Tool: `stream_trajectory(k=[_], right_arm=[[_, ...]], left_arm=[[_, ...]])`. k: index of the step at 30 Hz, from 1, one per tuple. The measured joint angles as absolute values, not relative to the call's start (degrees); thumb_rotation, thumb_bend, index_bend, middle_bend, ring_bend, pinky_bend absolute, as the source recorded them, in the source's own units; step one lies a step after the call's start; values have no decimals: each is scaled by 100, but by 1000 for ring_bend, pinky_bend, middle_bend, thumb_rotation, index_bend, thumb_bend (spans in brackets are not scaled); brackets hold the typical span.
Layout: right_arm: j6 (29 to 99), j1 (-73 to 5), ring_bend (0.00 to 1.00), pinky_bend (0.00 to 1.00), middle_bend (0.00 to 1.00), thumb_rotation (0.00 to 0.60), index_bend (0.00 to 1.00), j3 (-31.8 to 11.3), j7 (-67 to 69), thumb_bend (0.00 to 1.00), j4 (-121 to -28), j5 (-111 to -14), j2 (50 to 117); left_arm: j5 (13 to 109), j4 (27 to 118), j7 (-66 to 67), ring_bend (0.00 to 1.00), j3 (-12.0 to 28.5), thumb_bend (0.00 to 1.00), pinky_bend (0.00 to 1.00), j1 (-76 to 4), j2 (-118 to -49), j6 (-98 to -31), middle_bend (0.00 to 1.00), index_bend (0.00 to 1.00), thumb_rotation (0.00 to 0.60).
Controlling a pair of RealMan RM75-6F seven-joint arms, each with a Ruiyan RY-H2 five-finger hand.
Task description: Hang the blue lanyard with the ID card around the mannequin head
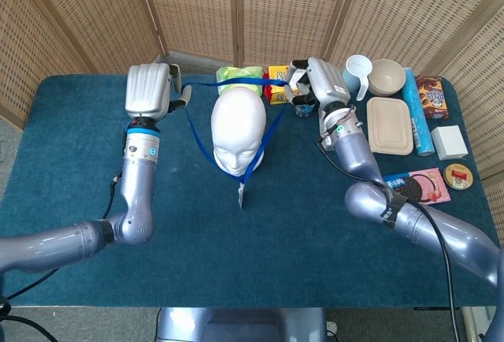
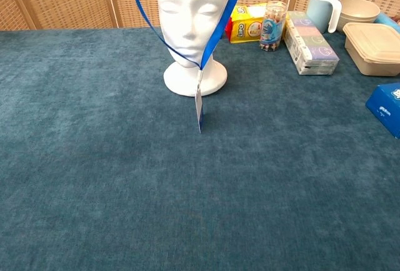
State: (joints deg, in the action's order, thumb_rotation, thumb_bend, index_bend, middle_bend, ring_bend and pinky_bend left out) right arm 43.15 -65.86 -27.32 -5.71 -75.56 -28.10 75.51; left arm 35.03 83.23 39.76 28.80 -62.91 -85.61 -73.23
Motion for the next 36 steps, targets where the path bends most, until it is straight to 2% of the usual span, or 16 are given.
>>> stream_trajectory(k=[12,16,18,19,21,23,26,28,31,36], right_arm=[[4106,-6751,1000,1000,993,600,655,-2560,-729,516,-6988,-2709,7823],[4002,-6822,976,1000,874,600,570,-2456,-879,488,-6807,-2680,7884],[3911,-6847,917,990,802,600,518,-2418,-920,478,-6737,-2652,7897],[3863,-6859,849,949,742,600,483,-2403,-935,476,-6698,-2629,7901],[3718,-6890,723,818,635,600,416,-2361,-977,468,-6606,-2566,7903],[3571,-6918,564,622,507,600,341,-2321,-1009,447,-6542,-2500,7897],[3277,-6962,409,436,382,594,284,-2259,-1028,418,-6461,-2387,7864],[3073,-6991,351,370,340,570,269,-2225,-1001,397,-6413,-2322,7830],[2901,-7019,302,332,303,532,256,-2198,-892,357,-6376,-2295,7790],[2813,-7015,278,310,280,514,245,-2230,-672,325,-6379,-2389,7742]], left_arm=[[3493,7798,3952,1000,2778,379,1000,-6361,-8875,-7192,1000,704,480],[3502,7639,3933,1000,2761,330,1000,-6378,-8988,-7149,1000,700,481],[3522,7627,3929,990,2724,301,993,-6367,-8996,-7101,980,648,478],[3519,7627,3946,933,2711,286,951,-6362,-8995,-7077,919,583,480],[3473,7650,3986,737,2698,261,803,-6351,-8983,-7014,737,449,480],[3378,7691,4063,484,2690,229,592,-6342,-8952,-6945,528,317,479],[3231,7785,4158,283,2694,192,408,-6329,-8884,-6840,369,245,453],[3206,7813,4178,209,2694,175,338,-6324,-8855,-6811,315,229,429],[3188,7832,4178,144,2695,156,273,-6322,-8837,-6792,268,197,397],[3244,7855,4123,125,2685,143,251,-6311,-8822,-6782,255,186,355]])
